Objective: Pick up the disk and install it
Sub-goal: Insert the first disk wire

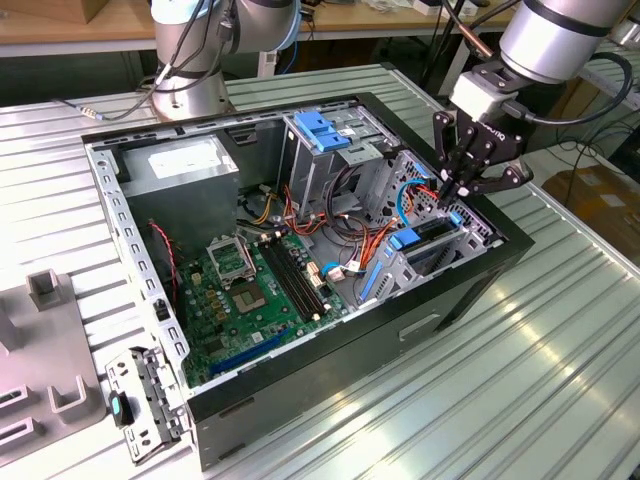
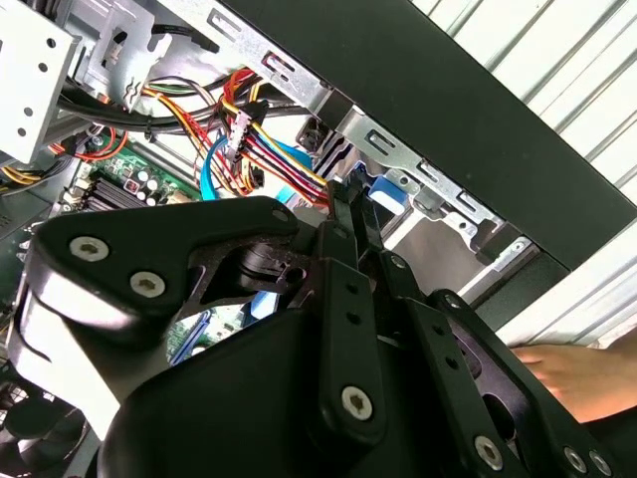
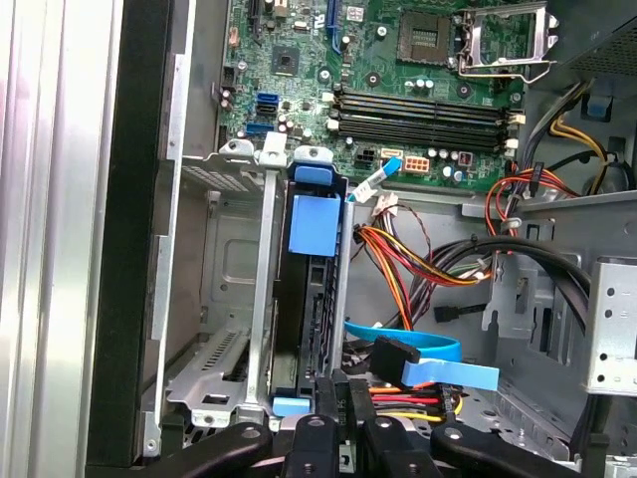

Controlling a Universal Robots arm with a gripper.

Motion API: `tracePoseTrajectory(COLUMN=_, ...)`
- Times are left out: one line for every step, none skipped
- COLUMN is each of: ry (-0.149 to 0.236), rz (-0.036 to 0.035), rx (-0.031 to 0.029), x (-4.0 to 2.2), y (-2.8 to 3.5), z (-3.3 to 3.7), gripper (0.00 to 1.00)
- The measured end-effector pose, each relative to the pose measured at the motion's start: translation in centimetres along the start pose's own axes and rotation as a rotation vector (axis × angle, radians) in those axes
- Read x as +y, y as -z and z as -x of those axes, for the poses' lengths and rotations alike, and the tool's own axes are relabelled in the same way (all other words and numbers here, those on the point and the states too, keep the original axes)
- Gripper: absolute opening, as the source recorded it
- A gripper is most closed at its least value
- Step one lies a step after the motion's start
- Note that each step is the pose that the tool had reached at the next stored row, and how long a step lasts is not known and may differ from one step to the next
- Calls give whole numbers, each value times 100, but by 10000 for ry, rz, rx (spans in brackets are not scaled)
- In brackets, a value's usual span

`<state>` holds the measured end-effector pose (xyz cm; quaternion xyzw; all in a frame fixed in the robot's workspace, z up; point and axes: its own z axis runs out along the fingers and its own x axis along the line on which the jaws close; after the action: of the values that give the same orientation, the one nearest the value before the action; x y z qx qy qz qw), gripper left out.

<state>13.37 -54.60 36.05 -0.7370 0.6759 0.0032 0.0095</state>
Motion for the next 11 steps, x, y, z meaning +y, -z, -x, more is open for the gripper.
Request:
tracePoseTrajectory(ry=-1, rz=0, rx=-1, x=3, y=0, z=-2, gripper=16)
tracePoseTrajectory(ry=-4, rz=0, rx=-2, x=13, y=-2, z=-2, gripper=16)
tracePoseTrajectory(ry=-21, rz=-1, rx=-3, x=22, y=-5, z=-1, gripper=16)
tracePoseTrajectory(ry=-55, rz=-1, rx=-1, x=27, y=-7, z=-1, gripper=16)
tracePoseTrajectory(ry=-123, rz=-1, rx=0, x=36, y=-9, z=0, gripper=16)
tracePoseTrajectory(ry=-166, rz=-3, rx=1, x=43, y=-11, z=1, gripper=16)
tracePoseTrajectory(ry=-196, rz=-3, rx=3, x=54, y=-11, z=-2, gripper=16)
tracePoseTrajectory(ry=-198, rz=-4, rx=2, x=61, y=-12, z=-14, gripper=16)
tracePoseTrajectory(ry=-197, rz=-3, rx=2, x=63, y=-12, z=-22, gripper=16)
tracePoseTrajectory(ry=-199, rz=-4, rx=2, x=64, y=-12, z=-23, gripper=16)
tracePoseTrajectory(ry=-199, rz=-4, rx=2, x=64, y=-12, z=-23, gripper=16)
